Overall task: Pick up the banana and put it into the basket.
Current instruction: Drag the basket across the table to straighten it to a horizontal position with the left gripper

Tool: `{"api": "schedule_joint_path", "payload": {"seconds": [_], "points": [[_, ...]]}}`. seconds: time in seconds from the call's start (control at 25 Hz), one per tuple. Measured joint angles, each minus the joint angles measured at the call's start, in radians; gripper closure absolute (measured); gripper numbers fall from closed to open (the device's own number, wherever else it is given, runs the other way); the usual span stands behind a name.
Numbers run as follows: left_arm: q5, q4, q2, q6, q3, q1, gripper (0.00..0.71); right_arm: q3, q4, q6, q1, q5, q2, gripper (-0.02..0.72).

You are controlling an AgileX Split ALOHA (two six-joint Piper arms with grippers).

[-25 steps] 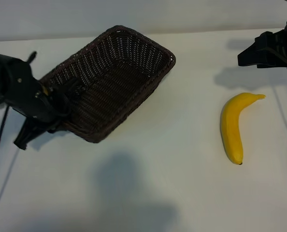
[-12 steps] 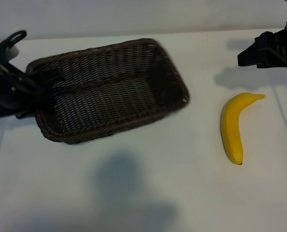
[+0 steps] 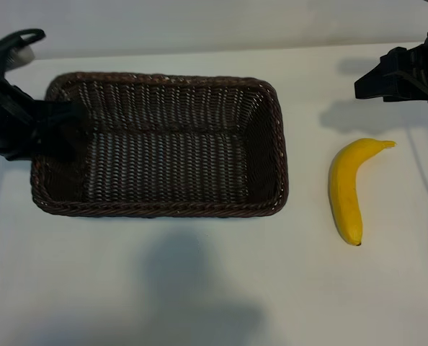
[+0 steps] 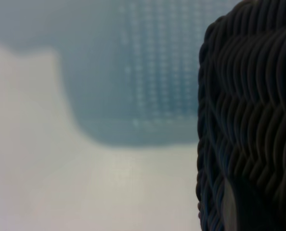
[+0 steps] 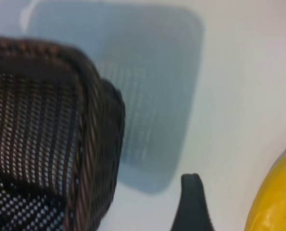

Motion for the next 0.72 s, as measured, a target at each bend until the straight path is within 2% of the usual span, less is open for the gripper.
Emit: {"api": "schedule_joint_path", "payload": {"seconds": [0.28,0.48,0.72], "points": [[-0.043,-0.051,0.122,0.063,0.0,-0.005,0.549,0.0,0.0,0.0,0.0,0.004,0.0,0.164],[-0.112,-0.104,0.177,0.079,-0.001,-0.045,0.549,0.0,0.0,0.0,0.0,0.004,0.0,0.164],[-0.145,-0.107,0.226,0.079,-0.001,-0.091,0.549,0.0,0.0,0.0,0.0,0.004,0.0,0.164]]}}
